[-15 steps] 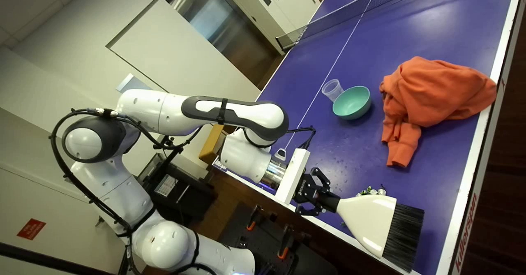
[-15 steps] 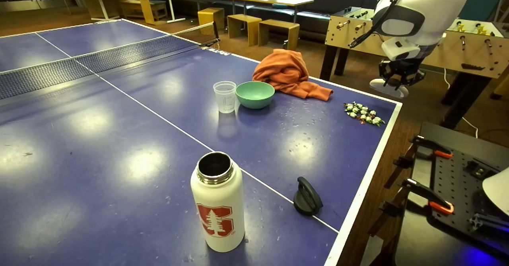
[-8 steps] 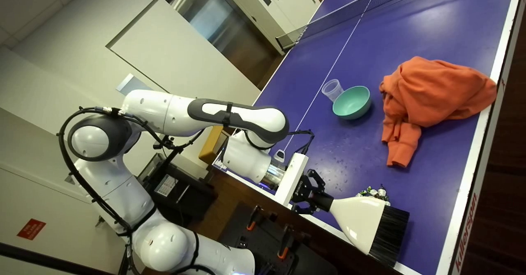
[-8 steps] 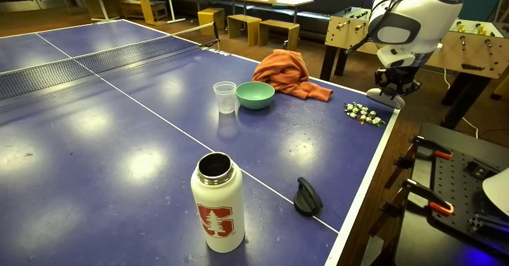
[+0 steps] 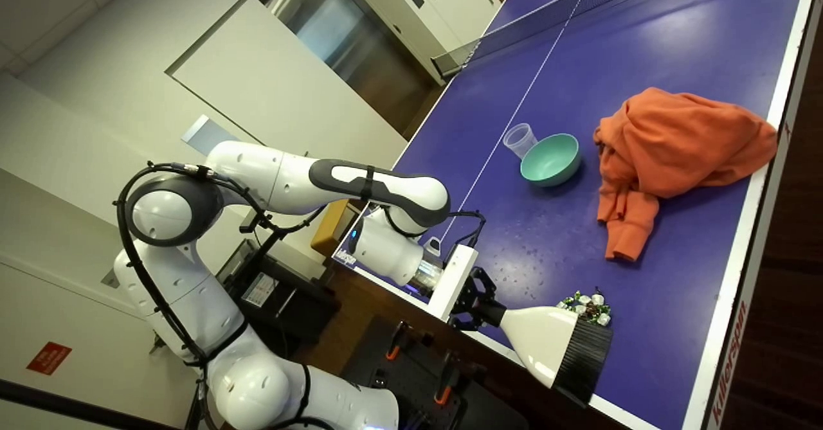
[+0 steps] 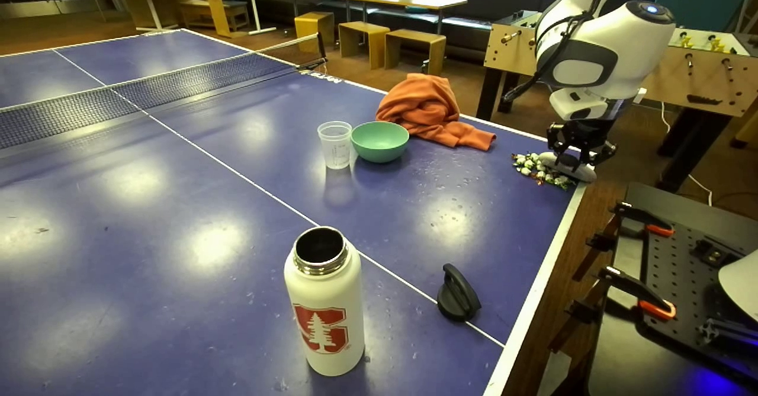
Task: Sweep the candy to the left using the white and black brush
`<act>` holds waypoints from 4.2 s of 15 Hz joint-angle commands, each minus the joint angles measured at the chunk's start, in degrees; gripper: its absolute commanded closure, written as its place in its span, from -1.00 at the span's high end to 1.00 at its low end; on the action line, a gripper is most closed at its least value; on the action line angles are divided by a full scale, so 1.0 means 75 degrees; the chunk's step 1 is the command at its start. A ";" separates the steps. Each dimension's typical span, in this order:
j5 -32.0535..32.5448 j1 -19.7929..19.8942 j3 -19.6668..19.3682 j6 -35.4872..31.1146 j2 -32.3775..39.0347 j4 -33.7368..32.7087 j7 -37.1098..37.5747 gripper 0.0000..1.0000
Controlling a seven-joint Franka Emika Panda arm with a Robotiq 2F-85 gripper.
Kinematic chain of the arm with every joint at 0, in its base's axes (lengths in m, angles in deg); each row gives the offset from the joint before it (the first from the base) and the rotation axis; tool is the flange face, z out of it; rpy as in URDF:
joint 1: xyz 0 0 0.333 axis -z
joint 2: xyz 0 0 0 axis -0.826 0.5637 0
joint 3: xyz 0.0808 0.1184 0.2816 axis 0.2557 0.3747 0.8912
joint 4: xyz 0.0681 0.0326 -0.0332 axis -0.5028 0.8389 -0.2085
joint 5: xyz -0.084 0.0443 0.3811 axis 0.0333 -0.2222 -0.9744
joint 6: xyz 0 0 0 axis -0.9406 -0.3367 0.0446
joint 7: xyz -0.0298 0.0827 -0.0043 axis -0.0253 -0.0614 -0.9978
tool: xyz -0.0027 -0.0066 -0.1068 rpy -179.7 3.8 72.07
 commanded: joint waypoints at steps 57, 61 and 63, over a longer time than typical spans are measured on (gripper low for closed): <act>0.0008 -0.2070 -0.3374 -0.0019 -0.3512 0.2230 -0.3675 -0.75; 0.0015 -0.2127 -0.3506 0.0016 -0.3250 0.2201 -0.3614 -0.25; 0.0014 -0.2125 -0.3504 0.0016 -0.3243 0.2235 -0.3613 -0.25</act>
